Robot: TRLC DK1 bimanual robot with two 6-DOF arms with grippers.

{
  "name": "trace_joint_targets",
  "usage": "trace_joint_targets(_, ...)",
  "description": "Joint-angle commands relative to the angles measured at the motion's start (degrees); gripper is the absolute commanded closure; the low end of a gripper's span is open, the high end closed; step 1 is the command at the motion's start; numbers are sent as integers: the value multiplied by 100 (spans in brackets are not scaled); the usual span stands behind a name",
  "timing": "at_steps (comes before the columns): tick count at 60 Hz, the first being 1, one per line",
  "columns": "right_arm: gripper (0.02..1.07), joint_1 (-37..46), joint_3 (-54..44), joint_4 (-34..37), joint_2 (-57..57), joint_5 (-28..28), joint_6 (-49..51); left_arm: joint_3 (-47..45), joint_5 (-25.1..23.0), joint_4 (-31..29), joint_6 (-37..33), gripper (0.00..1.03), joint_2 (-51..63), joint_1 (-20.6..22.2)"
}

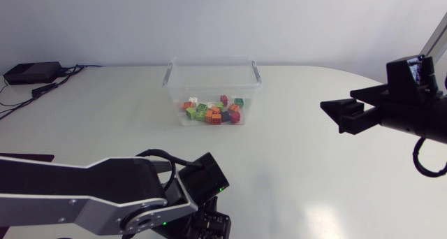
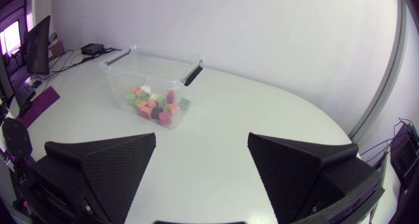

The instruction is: Place the duplo bricks in the container

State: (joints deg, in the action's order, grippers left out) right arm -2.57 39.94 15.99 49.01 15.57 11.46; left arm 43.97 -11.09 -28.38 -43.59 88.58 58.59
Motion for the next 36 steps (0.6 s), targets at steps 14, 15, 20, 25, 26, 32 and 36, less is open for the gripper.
trace_joint_targets(14, 6, 723, -611, 387, -1263, 104, 251, 130, -121, 17, -237, 79, 327, 109)
trace_joint_targets(15, 6, 758, -619, 414, -1315, 104, 251, 130, -130, 17, -237, 81, 336, 118)
trace_joint_targets(20, 6, 960, -690, 467, -1570, 139, 295, 130, -130, 17, -237, 87, 389, 153)
trace_joint_targets(25, 6, 1145, -786, 467, -1896, 139, 304, 112, -130, 17, -237, 91, 397, 171)
trace_joint_targets(26, 6, 1188, -813, 458, -1975, 139, 304, 112, -130, 17, -237, 92, 397, 171)
trace_joint_targets(32, 6, 1505, -962, 414, -2405, 139, 286, 121, -130, -71, -237, 92, 345, 118)
trace_joint_targets(36, 6, 1769, -1059, 308, -2687, 139, 277, 121, -121, -177, -237, 93, 195, 65)
